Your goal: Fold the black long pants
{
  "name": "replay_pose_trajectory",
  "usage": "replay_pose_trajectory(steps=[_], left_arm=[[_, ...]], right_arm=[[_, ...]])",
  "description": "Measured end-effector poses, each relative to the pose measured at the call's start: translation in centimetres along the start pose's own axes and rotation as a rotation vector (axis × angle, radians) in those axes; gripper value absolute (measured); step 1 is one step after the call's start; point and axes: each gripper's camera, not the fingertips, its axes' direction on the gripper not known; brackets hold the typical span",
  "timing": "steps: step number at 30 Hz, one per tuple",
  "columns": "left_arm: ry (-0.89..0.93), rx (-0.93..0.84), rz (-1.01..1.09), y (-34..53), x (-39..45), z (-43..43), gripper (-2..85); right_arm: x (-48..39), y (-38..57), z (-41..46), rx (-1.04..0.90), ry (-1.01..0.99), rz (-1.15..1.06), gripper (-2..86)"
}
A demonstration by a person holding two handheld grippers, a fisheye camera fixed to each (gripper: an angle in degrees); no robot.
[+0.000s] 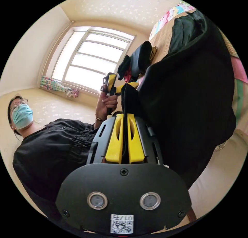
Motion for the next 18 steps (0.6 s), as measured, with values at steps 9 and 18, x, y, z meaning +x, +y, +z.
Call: replay_pose_trajectory(steps=[9, 18], left_arm=[[0.382, -0.059, -0.06, 3.3, -1.4, -1.0, 18.1], [0.224, -0.174, 0.109, 3.2, 2.9, 1.7, 3.0]], right_arm=[[-10.7, 0.5, 0.8, -0.099, 0.045, -0.32, 3.4], [-14.8, -2.1, 1.9, -0.32, -0.018, -0.417, 4.9]])
